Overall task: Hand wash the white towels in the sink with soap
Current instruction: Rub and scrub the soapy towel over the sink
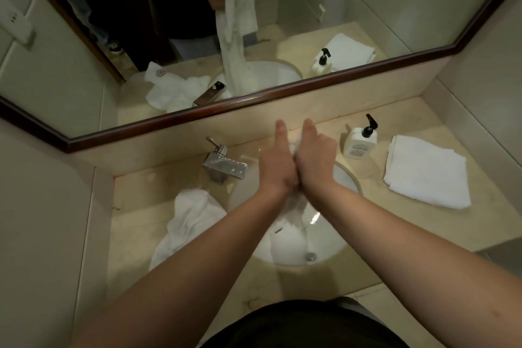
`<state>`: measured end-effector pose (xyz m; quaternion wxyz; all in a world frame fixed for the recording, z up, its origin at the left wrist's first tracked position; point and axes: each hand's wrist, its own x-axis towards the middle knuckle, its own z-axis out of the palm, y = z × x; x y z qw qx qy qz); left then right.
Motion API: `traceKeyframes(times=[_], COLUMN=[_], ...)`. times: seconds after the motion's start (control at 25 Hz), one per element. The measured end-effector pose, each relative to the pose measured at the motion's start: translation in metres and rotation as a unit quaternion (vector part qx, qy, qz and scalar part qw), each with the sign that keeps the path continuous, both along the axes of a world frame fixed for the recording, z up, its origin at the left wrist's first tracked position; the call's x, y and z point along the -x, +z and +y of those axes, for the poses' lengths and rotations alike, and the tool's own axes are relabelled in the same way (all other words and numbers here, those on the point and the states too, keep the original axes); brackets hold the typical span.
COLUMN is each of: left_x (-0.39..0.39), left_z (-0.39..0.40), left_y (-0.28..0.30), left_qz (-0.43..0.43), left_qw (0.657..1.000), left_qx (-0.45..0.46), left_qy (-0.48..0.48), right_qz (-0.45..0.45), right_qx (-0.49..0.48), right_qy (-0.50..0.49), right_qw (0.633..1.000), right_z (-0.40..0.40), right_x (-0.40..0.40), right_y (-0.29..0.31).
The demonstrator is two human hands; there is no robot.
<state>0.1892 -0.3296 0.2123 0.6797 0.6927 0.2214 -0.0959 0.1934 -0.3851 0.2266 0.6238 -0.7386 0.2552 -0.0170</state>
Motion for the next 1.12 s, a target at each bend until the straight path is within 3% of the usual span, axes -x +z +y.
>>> traceKeyframes(times=[0.08, 0.16, 0.36, 0.52, 0.6, 0.68, 0.8, 0.96, 1.12], left_x=[-0.001, -0.009, -0.002, -0.011, -0.003, -0.005, -0.018, -0.007, -0.025], left_z=[-0.001, 0.003, -0.004, 0.005, 0.000, -0.001, 0.009, 0.001, 0.017], left_y=[0.005, 0.007, 0.008, 0.004, 0.006, 0.008, 0.002, -0.008, -0.005], left_qz=[-0.018, 0.006, -0.045, 0.002, -0.036, -0.055, 0.018, -0.007, 0.073], left_qw=[1.000, 0.999, 0.999, 0.998, 0.999, 0.998, 0.996, 0.999, 0.989], left_qx=[-0.019, 0.007, -0.019, 0.062, 0.009, -0.020, 0.052, 0.014, 0.097], left_qy=[0.004, 0.034, -0.010, 0.032, -0.011, 0.007, 0.076, 0.033, 0.090], right_qz=[-0.015, -0.040, -0.036, -0.053, -0.038, -0.027, -0.029, 0.016, -0.034], right_qx=[0.049, 0.035, 0.018, 0.039, 0.045, 0.013, 0.010, 0.058, 0.058], right_qy=[0.023, 0.060, -0.020, 0.066, 0.012, -0.037, 0.029, 0.000, 0.052], right_qw=[0.998, 0.997, 0.999, 0.996, 0.998, 0.999, 0.999, 0.998, 0.996], right_z=[-0.003, 0.003, -0.008, 0.006, -0.003, -0.002, 0.010, 0.000, 0.022], right_x=[0.000, 0.018, -0.002, 0.020, 0.003, -0.001, 0.021, -0.009, 0.006], right_y=[-0.002, -0.002, 0.001, -0.002, 0.003, 0.006, 0.000, -0.006, -0.010])
